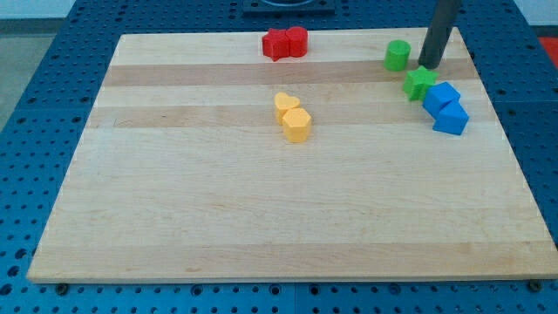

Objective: Push the green circle to the right of the yellow heart

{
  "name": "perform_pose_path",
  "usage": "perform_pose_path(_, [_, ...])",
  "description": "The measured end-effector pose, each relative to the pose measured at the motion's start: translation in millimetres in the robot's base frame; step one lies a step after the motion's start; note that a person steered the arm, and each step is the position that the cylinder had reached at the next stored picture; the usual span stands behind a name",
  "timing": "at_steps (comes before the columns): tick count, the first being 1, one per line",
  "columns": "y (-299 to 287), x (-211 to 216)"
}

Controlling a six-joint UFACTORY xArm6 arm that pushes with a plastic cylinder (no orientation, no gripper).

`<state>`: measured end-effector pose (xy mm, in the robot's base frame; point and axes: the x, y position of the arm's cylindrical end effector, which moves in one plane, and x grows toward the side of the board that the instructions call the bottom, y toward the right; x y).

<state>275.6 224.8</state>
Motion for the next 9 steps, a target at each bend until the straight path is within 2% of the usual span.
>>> perform_pose_path(3, [-47.6, -26.1])
perform_pose_path(9, [-182.3, 68.1])
